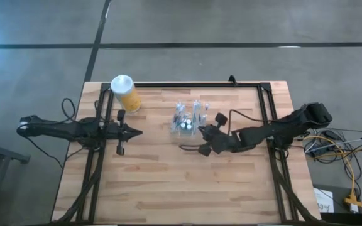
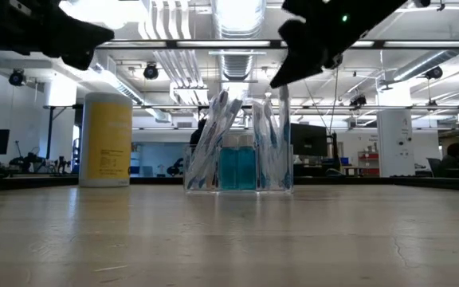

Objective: Pick & Place toothbrushing station
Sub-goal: Return to Home Position

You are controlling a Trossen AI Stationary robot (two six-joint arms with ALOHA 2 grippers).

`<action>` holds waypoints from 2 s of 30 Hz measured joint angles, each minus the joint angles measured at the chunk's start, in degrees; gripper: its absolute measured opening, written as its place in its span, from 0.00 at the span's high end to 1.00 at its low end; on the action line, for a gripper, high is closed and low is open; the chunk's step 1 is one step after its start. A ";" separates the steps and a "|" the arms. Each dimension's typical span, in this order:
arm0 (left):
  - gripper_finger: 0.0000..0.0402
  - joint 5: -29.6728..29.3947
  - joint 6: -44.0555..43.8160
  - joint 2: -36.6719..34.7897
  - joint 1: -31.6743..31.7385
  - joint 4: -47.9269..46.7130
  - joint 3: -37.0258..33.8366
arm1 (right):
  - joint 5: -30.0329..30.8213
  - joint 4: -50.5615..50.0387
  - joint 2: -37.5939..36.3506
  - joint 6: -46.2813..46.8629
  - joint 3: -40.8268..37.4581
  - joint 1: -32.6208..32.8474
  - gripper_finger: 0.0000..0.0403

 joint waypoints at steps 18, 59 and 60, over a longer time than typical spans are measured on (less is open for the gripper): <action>0.98 4.38 -0.45 -0.46 0.00 -0.62 1.17 | -16.33 7.65 -3.35 -17.91 0.35 -6.17 0.98; 1.00 18.87 -2.92 -6.58 20.28 1.95 -0.28 | -39.08 33.21 -62.23 -2.17 -45.89 -12.04 0.98; 1.00 19.27 -4.14 -6.97 21.18 3.51 -0.68 | -39.08 33.36 -63.29 -1.92 -46.48 -12.04 0.98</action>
